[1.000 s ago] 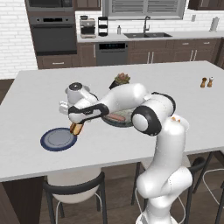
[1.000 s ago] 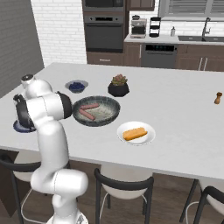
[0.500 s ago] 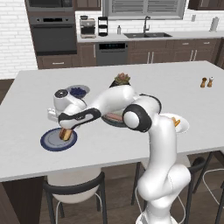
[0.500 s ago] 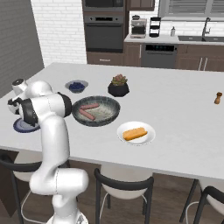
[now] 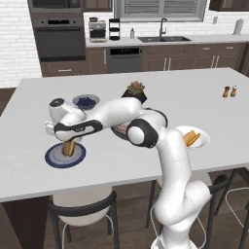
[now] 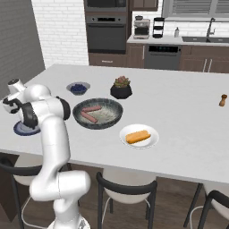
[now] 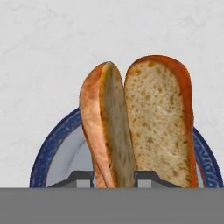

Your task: Place one bun and one sausage from the bowl on each plate.

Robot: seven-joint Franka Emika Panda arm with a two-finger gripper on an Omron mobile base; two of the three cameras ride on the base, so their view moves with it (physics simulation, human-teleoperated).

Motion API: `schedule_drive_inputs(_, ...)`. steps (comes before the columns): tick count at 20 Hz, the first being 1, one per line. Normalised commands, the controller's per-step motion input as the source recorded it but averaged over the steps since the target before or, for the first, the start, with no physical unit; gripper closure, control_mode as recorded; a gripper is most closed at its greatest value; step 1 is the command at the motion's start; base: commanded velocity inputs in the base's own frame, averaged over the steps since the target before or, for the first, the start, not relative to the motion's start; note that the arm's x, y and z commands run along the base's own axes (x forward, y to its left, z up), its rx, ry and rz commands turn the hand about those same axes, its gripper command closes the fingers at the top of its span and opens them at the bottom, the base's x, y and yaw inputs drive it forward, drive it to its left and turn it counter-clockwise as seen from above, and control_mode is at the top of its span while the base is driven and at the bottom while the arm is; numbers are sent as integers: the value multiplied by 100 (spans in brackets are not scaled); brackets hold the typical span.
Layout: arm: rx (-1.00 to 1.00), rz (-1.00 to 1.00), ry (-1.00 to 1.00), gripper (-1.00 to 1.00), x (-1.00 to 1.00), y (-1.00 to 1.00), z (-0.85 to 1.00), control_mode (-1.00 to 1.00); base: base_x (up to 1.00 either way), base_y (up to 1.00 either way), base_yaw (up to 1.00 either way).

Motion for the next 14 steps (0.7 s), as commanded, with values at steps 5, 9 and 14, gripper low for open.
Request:
schedule_drive_inputs(5,0,0,23,100,-9,13,-3,-100,0,0,0)
schedule_drive_inputs(9,0,0,11,100,0,14,-25,-100,0,0,0)
schedule_drive_inputs(14,-2,0,0,100,0,18,-33,-100,0,0,0)
